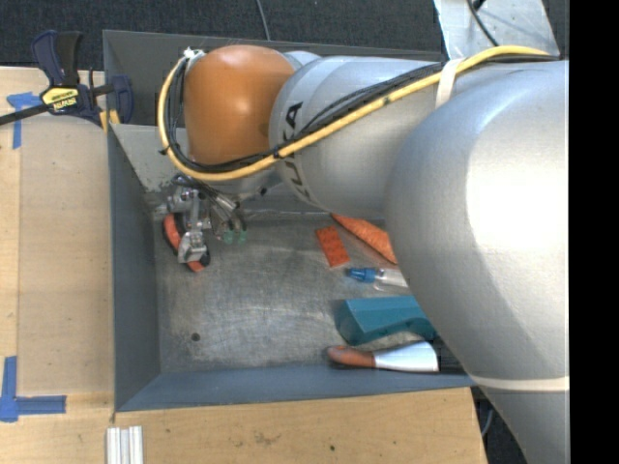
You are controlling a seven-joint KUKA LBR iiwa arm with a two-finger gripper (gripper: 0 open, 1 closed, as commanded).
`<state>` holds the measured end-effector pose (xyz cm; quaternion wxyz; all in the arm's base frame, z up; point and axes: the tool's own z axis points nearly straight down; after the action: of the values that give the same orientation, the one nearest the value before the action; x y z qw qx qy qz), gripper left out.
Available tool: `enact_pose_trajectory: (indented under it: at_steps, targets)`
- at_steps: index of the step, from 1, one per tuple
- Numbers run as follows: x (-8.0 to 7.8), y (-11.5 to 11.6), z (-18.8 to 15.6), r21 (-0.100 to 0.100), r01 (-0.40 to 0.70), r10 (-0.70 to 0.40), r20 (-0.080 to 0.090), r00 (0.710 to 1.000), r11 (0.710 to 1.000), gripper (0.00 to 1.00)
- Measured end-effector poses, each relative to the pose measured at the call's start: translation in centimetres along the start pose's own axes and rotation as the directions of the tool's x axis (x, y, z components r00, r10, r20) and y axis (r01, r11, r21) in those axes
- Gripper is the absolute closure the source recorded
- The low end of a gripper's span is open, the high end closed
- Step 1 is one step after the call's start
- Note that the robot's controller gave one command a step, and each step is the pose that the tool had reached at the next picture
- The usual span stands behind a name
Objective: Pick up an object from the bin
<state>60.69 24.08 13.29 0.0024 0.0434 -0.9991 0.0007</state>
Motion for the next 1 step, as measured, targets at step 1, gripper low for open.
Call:
enact_pose_trajectory:
  at_steps: [1]
  targets:
    - [-0.2,-0.01,-5.4,-0.003,-0.015,0.015,0.011,1.0,1.0,1.0]
